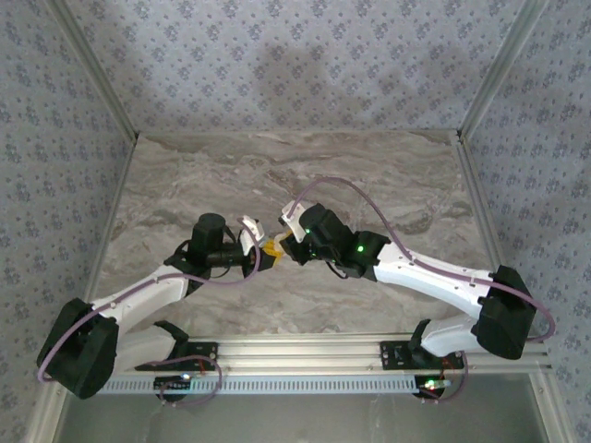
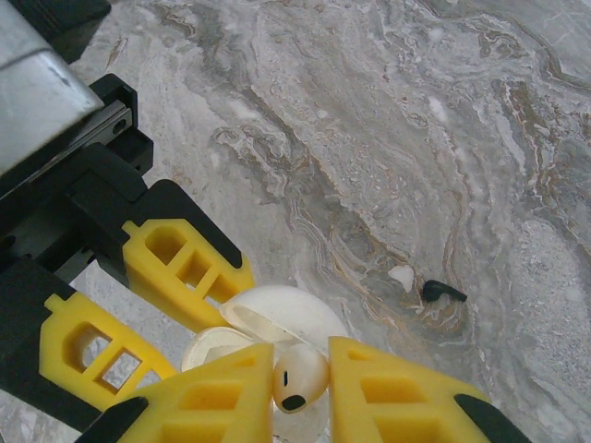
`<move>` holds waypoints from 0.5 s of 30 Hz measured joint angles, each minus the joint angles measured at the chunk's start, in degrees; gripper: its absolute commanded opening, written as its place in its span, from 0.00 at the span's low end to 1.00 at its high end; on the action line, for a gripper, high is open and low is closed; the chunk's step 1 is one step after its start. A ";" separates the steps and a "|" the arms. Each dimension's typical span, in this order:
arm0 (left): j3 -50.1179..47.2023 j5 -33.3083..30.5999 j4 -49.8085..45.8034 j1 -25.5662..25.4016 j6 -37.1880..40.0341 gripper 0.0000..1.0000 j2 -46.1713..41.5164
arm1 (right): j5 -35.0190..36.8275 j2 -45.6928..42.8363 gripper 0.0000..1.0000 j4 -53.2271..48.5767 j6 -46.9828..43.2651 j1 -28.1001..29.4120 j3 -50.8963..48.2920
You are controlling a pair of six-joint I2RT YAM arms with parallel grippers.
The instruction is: Insert the wireless bluetooth earbuds into the charging case
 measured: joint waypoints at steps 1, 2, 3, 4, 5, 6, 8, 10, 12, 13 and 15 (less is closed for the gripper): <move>0.00 0.00 0.00 0.00 0.00 0.07 0.00 | 0.00 0.00 0.22 0.00 -0.02 0.02 0.00; 0.00 -0.02 0.00 0.00 0.00 0.07 0.00 | 0.00 -0.04 0.22 0.00 -0.02 0.02 0.00; 0.00 -0.02 0.00 0.00 0.00 0.07 0.00 | 0.00 -0.13 0.22 0.00 -0.02 0.02 0.00; 0.00 -0.04 0.00 0.00 0.02 0.07 0.00 | 0.00 -0.26 0.22 0.02 -0.02 0.02 0.00; 0.00 -0.04 0.00 0.00 0.02 0.07 0.00 | 0.00 -0.44 0.22 0.02 -0.04 0.11 0.00; 0.00 -0.07 0.00 0.00 0.00 0.07 0.00 | 0.00 -0.66 0.22 0.02 -0.04 0.15 0.00; 0.00 -0.22 0.00 0.00 0.02 0.07 0.00 | 0.00 -1.03 0.22 0.04 -0.24 0.37 0.02; 0.00 -0.24 0.00 0.00 0.00 0.07 0.00 | 0.00 -1.25 0.22 0.04 -0.31 0.50 0.02; 0.00 -0.24 0.00 0.00 0.00 0.07 0.00 | 0.00 -1.29 0.22 0.04 -0.42 0.50 0.02; 0.00 -0.24 0.00 0.00 0.00 0.07 0.00 | 0.00 -1.29 0.22 0.04 -0.42 0.50 0.02; 0.00 -0.24 0.00 0.00 0.00 0.07 0.00 | 0.00 -1.29 0.22 0.07 -0.42 0.50 0.02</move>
